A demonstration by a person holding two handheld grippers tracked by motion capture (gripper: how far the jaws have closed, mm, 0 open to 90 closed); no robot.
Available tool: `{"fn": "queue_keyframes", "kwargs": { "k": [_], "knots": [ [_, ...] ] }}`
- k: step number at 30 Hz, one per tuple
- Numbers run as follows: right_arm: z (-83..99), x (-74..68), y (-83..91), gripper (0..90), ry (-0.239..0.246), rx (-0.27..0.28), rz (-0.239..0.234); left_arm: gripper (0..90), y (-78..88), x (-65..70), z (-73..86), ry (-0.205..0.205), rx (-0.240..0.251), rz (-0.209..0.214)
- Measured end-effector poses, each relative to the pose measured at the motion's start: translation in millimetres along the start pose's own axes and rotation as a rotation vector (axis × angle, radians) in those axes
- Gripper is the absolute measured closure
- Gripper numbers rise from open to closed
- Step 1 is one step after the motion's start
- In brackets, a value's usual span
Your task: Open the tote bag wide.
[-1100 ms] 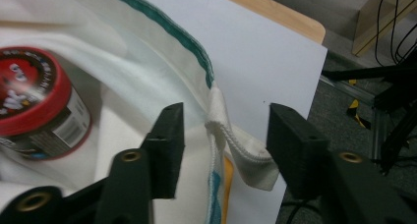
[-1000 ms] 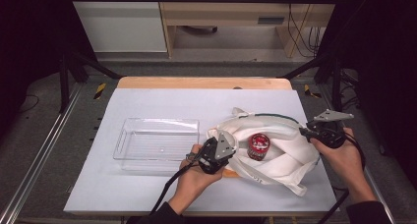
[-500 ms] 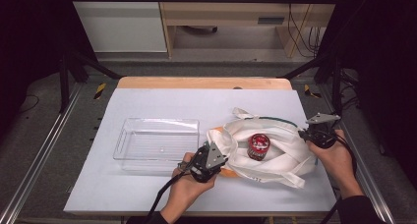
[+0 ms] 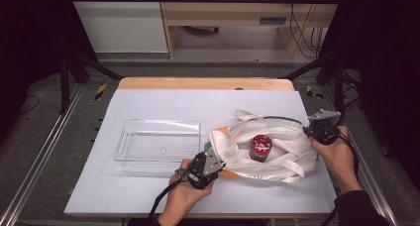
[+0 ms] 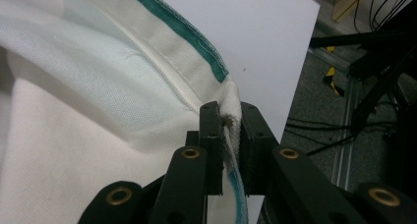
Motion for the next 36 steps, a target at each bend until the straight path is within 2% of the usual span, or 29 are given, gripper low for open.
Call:
{"fn": "queue_keyframes", "kwargs": {
  "k": [4, 6, 9, 14, 17, 20, 24, 27, 30, 36],
  "knots": [
    [6.9, 1.6, -8.1, 82.4, -0.013, -0.022, -0.011, 87.7, -0.1, 0.8, 5.5, 0.013, 0.0, 0.003],
    [9.4, 1.1, -10.4, 82.3, 0.01, -0.043, -0.001, 87.8, 0.4, 1.3, 7.6, 0.012, -0.001, 0.005],
    [8.2, 0.0, -10.3, 82.3, 0.01, -0.043, 0.006, 87.8, 0.8, 2.1, 8.6, 0.016, 0.0, 0.005],
    [-0.5, -0.4, -3.9, 82.2, 0.043, -0.027, 0.033, 87.9, 8.3, 3.1, 11.0, 0.031, 0.012, -0.013],
    [-1.7, -0.1, -4.3, 82.1, 0.037, -0.025, 0.034, 88.0, 8.9, 5.4, 14.2, 0.026, 0.007, -0.017],
    [8.2, -0.4, -15.0, 81.9, 0.017, -0.066, 0.018, 88.0, 7.2, 9.0, 17.8, 0.039, 0.01, -0.008],
    [8.8, 0.2, -14.5, 81.6, 0.004, -0.062, 0.007, 87.9, 5.9, 9.3, 18.9, 0.041, 0.004, 0.0],
    [6.8, -0.5, -8.7, 76.8, -0.003, -0.041, 0.004, 87.6, 5.8, 8.7, 18.4, 0.05, 0.01, 0.009],
    [7.1, -1.2, -8.8, 72.3, -0.005, -0.042, -0.012, 87.4, 5.8, 8.6, 17.4, 0.051, 0.018, 0.005],
    [5.6, -2.7, -7.7, 66.2, -0.022, -0.032, -0.016, 86.3, 4.6, 6.6, 16.8, 0.067, 0.036, 0.002]
  ]
}}
Point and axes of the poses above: each handheld gripper's, and its own axes: y roughly backward along the jaws, z roughly out of its underside, x roughly to its right, the point moved 6 cm from there along -y, roughly forward along the jaws, and after that the axes turned 15 degrees about -y, right-handed, at the moved point
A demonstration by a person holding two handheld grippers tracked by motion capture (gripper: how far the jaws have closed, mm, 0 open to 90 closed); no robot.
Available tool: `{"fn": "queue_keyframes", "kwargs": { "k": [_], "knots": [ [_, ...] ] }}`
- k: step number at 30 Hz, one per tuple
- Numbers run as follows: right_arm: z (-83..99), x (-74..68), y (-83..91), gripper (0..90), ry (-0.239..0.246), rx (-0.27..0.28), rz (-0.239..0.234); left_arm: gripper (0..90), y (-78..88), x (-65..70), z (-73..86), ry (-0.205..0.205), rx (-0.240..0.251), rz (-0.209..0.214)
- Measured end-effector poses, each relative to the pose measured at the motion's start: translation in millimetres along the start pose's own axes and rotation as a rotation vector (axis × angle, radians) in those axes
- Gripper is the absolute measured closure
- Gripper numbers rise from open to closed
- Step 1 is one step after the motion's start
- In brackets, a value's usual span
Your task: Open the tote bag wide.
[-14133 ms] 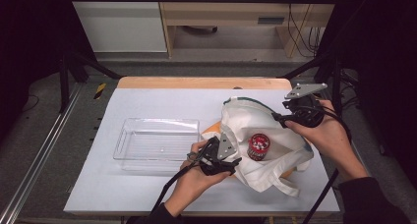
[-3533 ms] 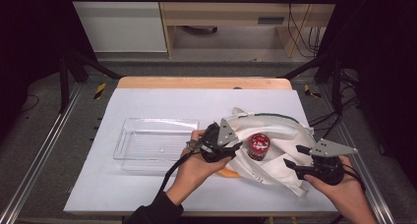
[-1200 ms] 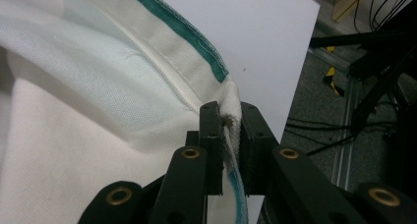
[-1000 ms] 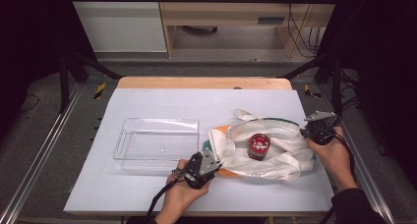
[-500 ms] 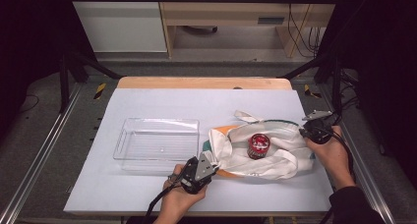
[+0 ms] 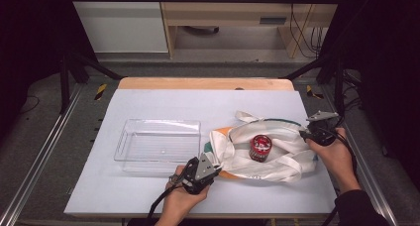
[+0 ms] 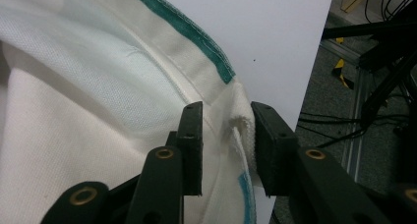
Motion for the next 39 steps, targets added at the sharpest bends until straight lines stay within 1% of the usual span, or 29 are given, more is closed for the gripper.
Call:
{"fn": "queue_keyframes", "kwargs": {
  "k": [4, 6, 13, 16, 17, 18, 19, 20, 21, 22, 23, 24, 25, 26, 27, 29, 31, 32, 33, 34, 37, 39],
  "knots": [
    [-0.3, 0.4, 0.9, 63.1, 0.002, 0.006, -0.003, 85.1, -0.1, -0.8, 1.1, 0.001, -0.006, 0.003],
    [-0.6, 0.4, 1.1, 61.9, -0.003, 0.009, -0.006, 84.7, -0.5, -0.5, 1.1, 0.005, -0.002, 0.0],
    [-0.7, 1.4, 1.3, 60.9, -0.02, 0.005, -0.014, 83.8, -0.5, -0.8, 1.1, 0.007, -0.003, 0.001],
    [-1.4, 2.4, 2.1, 59.3, -0.044, 0.011, -0.032, 82.7, -0.2, -1.0, 0.7, 0.006, -0.002, 0.004],
    [-2.3, 3.3, 3.7, 56.9, -0.07, 0.018, -0.05, 82.3, 0.0, -0.9, 0.2, 0.008, 0.0, 0.001],
    [-2.3, 3.3, 3.7, 56.9, -0.07, 0.018, -0.05, 81.8, 0.0, -0.9, 0.2, 0.008, 0.0, 0.001],
    [-3.8, 4.1, 7.2, 54.8, -0.097, 0.034, -0.072, 81.4, 0.0, -0.8, 0.0, 0.008, 0.001, 0.003],
    [-3.8, 4.1, 7.2, 54.8, -0.097, 0.034, -0.072, 81.4, 0.0, -0.6, -0.2, 0.007, 0.002, 0.003],
    [-5.6, 5.5, 12.0, 50.8, -0.123, 0.053, -0.079, 79.7, 0.0, -0.6, -0.3, 0.005, 0.002, 0.003],
    [-6.6, 5.8, 14.9, 48.9, -0.141, 0.063, -0.087, 78.1, 0.1, -0.7, -0.5, 0.005, 0.002, 0.002],
    [-6.6, 5.8, 14.9, 48.9, -0.141, 0.063, -0.087, 78.1, 0.3, -0.7, -0.8, 0.005, 0.004, 0.001],
    [-8.1, 7.0, 21.1, 44.1, -0.159, 0.083, -0.094, 72.1, 0.4, -0.6, -1.2, 0.003, 0.006, 0.001],
    [-8.1, 7.0, 21.1, 44.1, -0.159, 0.083, -0.094, 72.1, 0.8, -0.7, -1.7, 0.004, 0.006, 0.002],
    [-9.0, 7.3, 24.4, 42.7, -0.168, 0.098, -0.096, 68.7, 1.3, -1.0, -2.6, 0.004, 0.01, -0.003],
    [-9.8, 7.3, 28.6, 41.5, -0.176, 0.108, -0.105, 64.6, 2.5, -1.8, -4.3, -0.005, 0.008, -0.009],
    [-11.5, 5.9, 37.9, 37.8, -0.199, 0.128, -0.122, 57.8, 4.6, -3.7, -7.6, -0.009, 0.011, -0.021],
    [-14.6, 4.8, 49.5, 36.2, -0.221, 0.172, -0.14, 51.2, 7.0, -7.1, -12.2, -0.006, 0.017, -0.029],
    [-16.1, 2.5, 58.1, 35.8, -0.222, 0.186, -0.146, 48.2, 10.2, -11.1, -17.5, -0.001, 0.026, -0.037],
    [-16.1, 2.5, 58.1, 35.8, -0.222, 0.186, -0.146, 46.2, 10.2, -11.1, -17.5, -0.001, 0.026, -0.037],
    [-16.7, 1.4, 62.4, 35.4, -0.215, 0.197, -0.146, 46.2, 11.6, -13.4, -20.2, 0.005, 0.032, -0.04],
    [-14.7, -4.2, 75.3, 35.5, -0.202, 0.205, -0.141, 40.9, 15.5, -21.2, -29.9, 0.012, 0.044, -0.049],
    [-10.8, -7.8, 83.7, 41.7, -0.179, 0.202, -0.132, 39.5, 16.2, -25.5, -34.8, 0.005, 0.048, -0.053]
  ]
}}
Point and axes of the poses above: each handheld gripper's, and its own axes: y roughly backward along the jaws, z roughly out of its underside, x roughly to its right, the point moved 6 cm from there along -y, roughly forward along the jaws, and after that the axes turned 15 degrees about -y, right-handed, at the moved point
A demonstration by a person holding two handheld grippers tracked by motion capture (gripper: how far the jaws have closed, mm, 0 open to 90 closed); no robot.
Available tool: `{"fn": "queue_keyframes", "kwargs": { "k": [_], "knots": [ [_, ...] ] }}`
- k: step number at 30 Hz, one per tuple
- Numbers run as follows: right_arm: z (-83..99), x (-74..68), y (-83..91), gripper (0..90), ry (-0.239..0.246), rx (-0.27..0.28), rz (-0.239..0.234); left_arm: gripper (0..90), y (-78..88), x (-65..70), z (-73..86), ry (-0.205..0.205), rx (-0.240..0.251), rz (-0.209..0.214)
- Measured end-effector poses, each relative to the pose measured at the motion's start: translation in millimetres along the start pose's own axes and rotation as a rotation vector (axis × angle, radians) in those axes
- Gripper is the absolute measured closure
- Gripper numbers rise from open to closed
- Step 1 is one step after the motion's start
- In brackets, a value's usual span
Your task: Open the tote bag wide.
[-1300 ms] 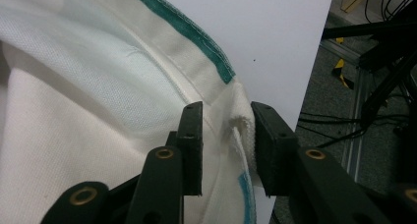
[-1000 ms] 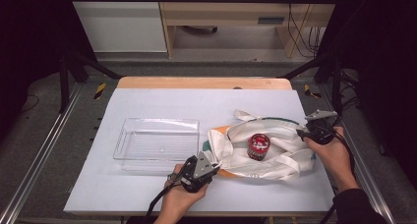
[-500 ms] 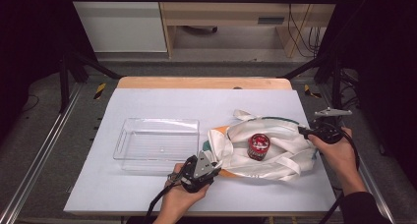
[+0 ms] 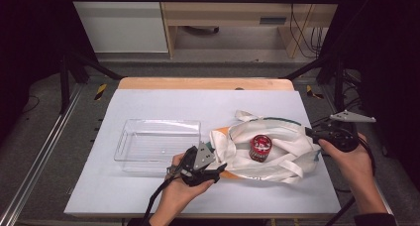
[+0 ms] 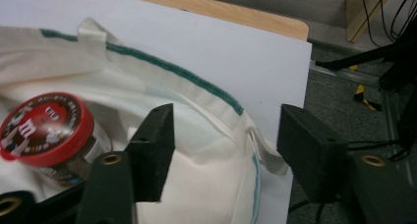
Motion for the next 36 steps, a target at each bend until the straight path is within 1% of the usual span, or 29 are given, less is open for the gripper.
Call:
{"fn": "queue_keyframes", "kwargs": {
  "k": [1, 2, 3, 4, 5, 6, 9, 10, 12, 13, 15, 17, 18, 19, 21, 22, 24, 25, 26, 27, 28, 29, 31, 32, 33, 34, 35, 36],
  "knots": [
    [0.8, -0.5, 1.7, 42.8, 0.006, 0.001, 0.003, 38.9, -0.5, -3.2, -3.8, -0.004, 0.0, 0.001],
    [2.8, -1.1, 5.3, 44.9, 0.007, -0.001, 0.007, 37.6, -1.7, -6.7, -8.6, -0.013, -0.004, 0.016],
    [5.0, -1.5, 8.9, 46.6, 0.005, 0.002, 0.013, 36.4, -2.5, -9.6, -12.8, -0.021, -0.008, 0.02],
    [7.1, -2.2, 12.1, 48.2, -0.003, 0.0, 0.021, 36.4, -2.7, -12.0, -15.9, -0.03, -0.007, 0.014],
    [8.2, -2.3, 14.4, 50.0, 0.001, 0.003, 0.025, 36.5, -3.5, -15.7, -20.5, -0.04, -0.002, 0.007],
    [11.5, -3.1, 20.5, 52.2, 0.001, 0.007, 0.031, 36.4, -4.1, -17.8, -22.7, -0.043, -0.006, 0.006],
    [15.1, -3.9, 25.5, 54.8, 0.003, 0.008, 0.031, 36.3, -8.9, -25.7, -28.6, -0.042, -0.006, 0.014],
    [19.0, -4.3, 28.5, 55.8, -0.002, 0.001, 0.037, 36.2, -11.1, -28.6, -29.7, -0.046, -0.016, 0.018],
    [20.9, -4.5, 29.4, 55.9, -0.003, -0.006, 0.037, 36.3, -15.8, -35.6, -31.7, -0.058, -0.035, 0.012],
    [24.1, -4.9, 29.6, 55.9, -0.006, -0.017, 0.04, 36.5, -19.4, -38.2, -33.3, -0.052, -0.034, 0.011],
    [25.2, -4.8, 28.5, 55.9, -0.003, -0.018, 0.042, 36.8, -26.3, -44.9, -37.1, -0.047, -0.031, 0.011],
    [27.2, -3.0, 25.5, 55.2, 0.003, -0.026, 0.048, 38.7, -32.4, -50.3, -39.7, -0.052, -0.042, 0.012],
    [28.1, -2.0, 23.5, 55.2, -0.002, -0.033, 0.052, 39.4, -36.3, -52.7, -41.5, -0.051, -0.042, 0.013],
    [29.5, 0.2, 19.1, 55.2, -0.014, -0.041, 0.055, 42.7, -41.1, -55.4, -43.6, -0.055, -0.042, 0.017],
    [29.9, 0.7, 17.4, 55.2, -0.015, -0.044, 0.058, 44.4, -48.3, -59.1, -46.9, -0.053, -0.039, 0.021],
    [31.3, 4.0, 13.2, 55.3, -0.016, -0.046, 0.068, 49.0, -51.0, -60.4, -48.0, -0.055, -0.037, 0.022],
    [32.5, 4.8, 11.8, 55.3, -0.024, -0.053, 0.064, 50.0, -58.0, -63.4, -50.3, -0.057, -0.043, 0.02],
    [35.6, 8.1, 9.9, 55.2, -0.027, -0.063, 0.074, 55.2, -62.0, -64.1, -51.6, -0.055, -0.046, 0.026],
    [35.6, 8.1, 9.9, 55.2, -0.027, -0.063, 0.074, 55.2, -64.0, -64.4, -52.2, -0.06, -0.052, 0.031],
    [36.8, 9.0, 9.7, 55.2, -0.029, -0.066, 0.077, 56.9, -67.5, -65.5, -52.6, -0.069, -0.064, 0.032],
    [40.5, 10.5, 9.8, 55.1, -0.035, -0.074, 0.074, 60.9, -69.5, -66.0, -52.4, -0.068, -0.074, 0.034],
    [40.5, 10.5, 9.8, 55.1, -0.035, -0.074, 0.074, 60.9, -71.8, -67.6, -51.6, -0.074, -0.086, 0.036],
    [44.8, 11.5, 11.5, 55.1, -0.036, -0.078, 0.07, 65.0, -75.7, -71.7, -48.2, -0.067, -0.114, 0.035],
    [46.6, 11.4, 13.0, 55.2, -0.041, -0.08, 0.066, 67.6, -77.3, -72.5, -46.7, -0.066, -0.116, 0.038],
    [48.2, 11.4, 14.0, 55.3, -0.047, -0.081, 0.066, 69.7, -78.7, -73.8, -43.9, -0.066, -0.131, 0.042],
    [52.2, 12.1, 17.0, 55.3, -0.041, -0.085, 0.066, 75.9, -79.1, -74.4, -42.2, -0.068, -0.146, 0.044],
    [52.2, 12.1, 17.0, 55.3, -0.041, -0.085, 0.066, 75.9, -79.7, -75.3, -39.7, -0.072, -0.162, 0.045],
    [54.4, 13.8, 18.3, 55.6, -0.03, -0.084, 0.073, 78.6, -80.8, -76.2, -37.6, -0.068, -0.167, 0.045]
  ]
}}
Point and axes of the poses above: each handheld gripper's, and its own axes: y roughly backward along the jaws, z roughly out of its underside, x roughly to its right, the point moved 6 cm from there along -y, roughly forward along the jaws, and after that the axes turned 15 degrees about -y, right-handed, at the moved point
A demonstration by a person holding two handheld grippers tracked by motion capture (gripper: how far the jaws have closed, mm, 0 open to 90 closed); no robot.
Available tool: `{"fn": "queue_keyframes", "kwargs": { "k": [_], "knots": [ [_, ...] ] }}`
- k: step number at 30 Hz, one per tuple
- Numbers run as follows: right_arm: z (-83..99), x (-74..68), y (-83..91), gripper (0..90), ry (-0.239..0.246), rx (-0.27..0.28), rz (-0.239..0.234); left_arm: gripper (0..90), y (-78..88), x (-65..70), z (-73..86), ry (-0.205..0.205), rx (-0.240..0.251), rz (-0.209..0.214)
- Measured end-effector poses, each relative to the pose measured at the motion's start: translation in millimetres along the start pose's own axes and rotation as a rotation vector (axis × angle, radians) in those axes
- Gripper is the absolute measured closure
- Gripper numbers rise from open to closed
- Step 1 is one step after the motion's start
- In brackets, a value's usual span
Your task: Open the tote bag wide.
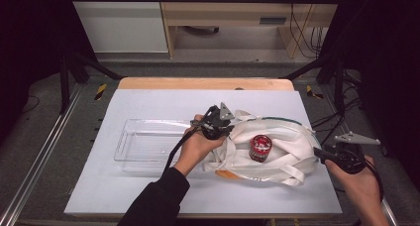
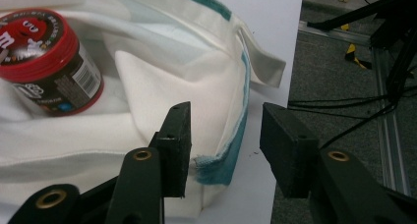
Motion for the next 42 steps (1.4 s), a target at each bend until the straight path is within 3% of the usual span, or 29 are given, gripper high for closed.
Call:
{"fn": "queue_keyframes", "kwargs": {
  "k": [5, 12, 17, 20, 24, 29, 32, 36, 42],
  "knots": [
    [16.9, 2.1, 4.8, 57.4, -0.001, -0.03, 0.005, 82.7, -3.0, -3.0, 9.2, 0.023, -0.049, 0.006],
    [37.5, 4.9, 2.3, 64.6, -0.004, -0.046, -0.012, 83.3, -5.0, -1.3, 18.6, 0.015, -0.099, -0.006],
    [45.8, 2.7, -6.8, 77.8, 0.001, -0.052, -0.034, 83.7, -4.9, -0.5, 22.3, 0.02, -0.112, 0.003],
    [47.8, 3.2, -10.5, 84.3, 0.017, -0.048, -0.023, 83.8, -5.0, -0.9, 23.3, 0.023, -0.108, 0.001],
    [41.0, 11.7, -1.7, 88.4, 0.003, -0.019, -0.015, 84.3, -0.8, -5.4, 22.4, 0.03, -0.099, -0.024],
    [35.9, 23.3, 9.2, 88.8, -0.006, 0.004, 0.001, 84.5, 7.8, -14.1, 19.7, 0.031, -0.07, -0.09],
    [42.8, 28.2, 7.3, 88.8, -0.017, -0.003, -0.005, 84.4, 3.5, -12.9, 22.6, 0.029, -0.093, -0.083],
    [51.7, 22.4, -4.7, 88.7, -0.007, -0.021, -0.02, 84.3, -4.9, -8.0, 25.3, 0.008, -0.133, -0.076],
    [49.1, 18.6, -4.4, 85.1, 0.021, -0.007, -0.033, 82.9, -3.3, -4.9, 21.9, -0.001, -0.114, -0.077]
  ]
}}
Point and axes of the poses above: each handheld gripper's, and its own axes: y roughly backward along the jaws, z roughly out of its underside, x roughly to its right, the point moved 6 cm from there along -y, roughly forward along the jaws, and after that the axes turned 15 degrees about -y, right-handed, at the moved point
